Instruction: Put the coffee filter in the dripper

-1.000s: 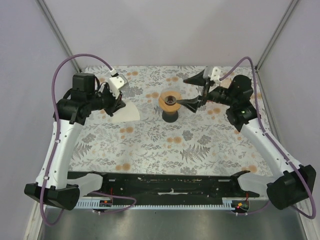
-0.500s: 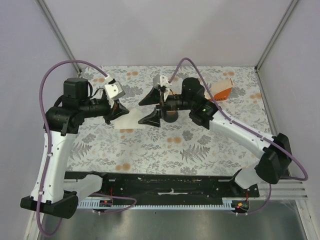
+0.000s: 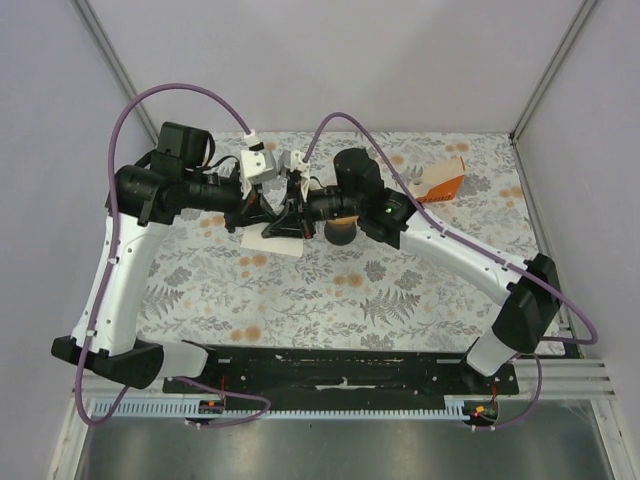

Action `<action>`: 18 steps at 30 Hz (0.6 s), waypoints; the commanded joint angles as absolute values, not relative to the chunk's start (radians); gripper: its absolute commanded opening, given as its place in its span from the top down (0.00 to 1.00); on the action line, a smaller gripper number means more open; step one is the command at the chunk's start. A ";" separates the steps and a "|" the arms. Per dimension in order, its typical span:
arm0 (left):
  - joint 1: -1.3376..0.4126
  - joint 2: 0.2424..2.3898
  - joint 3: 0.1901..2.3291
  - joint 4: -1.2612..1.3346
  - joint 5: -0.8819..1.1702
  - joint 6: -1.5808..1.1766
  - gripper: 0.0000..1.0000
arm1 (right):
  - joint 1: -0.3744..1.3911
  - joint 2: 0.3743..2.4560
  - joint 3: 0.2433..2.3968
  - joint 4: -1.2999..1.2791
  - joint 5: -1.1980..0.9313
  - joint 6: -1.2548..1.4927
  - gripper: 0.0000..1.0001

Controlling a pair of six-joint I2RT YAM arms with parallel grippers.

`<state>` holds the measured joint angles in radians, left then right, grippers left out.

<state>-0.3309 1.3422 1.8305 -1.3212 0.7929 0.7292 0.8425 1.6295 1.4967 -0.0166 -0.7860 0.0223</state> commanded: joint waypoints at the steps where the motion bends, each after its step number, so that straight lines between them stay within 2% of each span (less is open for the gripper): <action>1: -0.330 1.283 1.818 -1.266 0.710 0.658 0.97 | 0.850 1.499 1.464 -0.067 -0.744 0.020 1.00; 2: -0.331 1.269 1.816 -1.253 0.712 0.638 0.88 | 0.850 1.471 1.436 -0.078 -0.721 0.009 1.00; 3: -0.330 1.256 1.816 -1.246 0.718 0.621 0.70 | 0.850 1.453 1.416 -0.089 -0.695 -0.021 1.00; 4: -0.331 1.243 1.813 -1.238 0.725 0.598 0.48 | 0.850 1.433 1.408 -0.110 -0.687 -0.037 1.00; 7: -0.328 1.210 1.818 -1.224 0.729 0.542 0.20 | 0.850 1.393 1.397 -0.181 -0.695 -0.096 1.00; 9: -0.327 1.180 1.813 -1.213 0.713 0.509 0.15 | 0.848 1.358 1.373 -0.205 -0.690 -0.141 1.00; 18: -0.325 1.080 1.735 -1.148 0.773 0.443 0.12 | 0.845 1.267 1.351 -0.259 -0.695 -0.215 1.00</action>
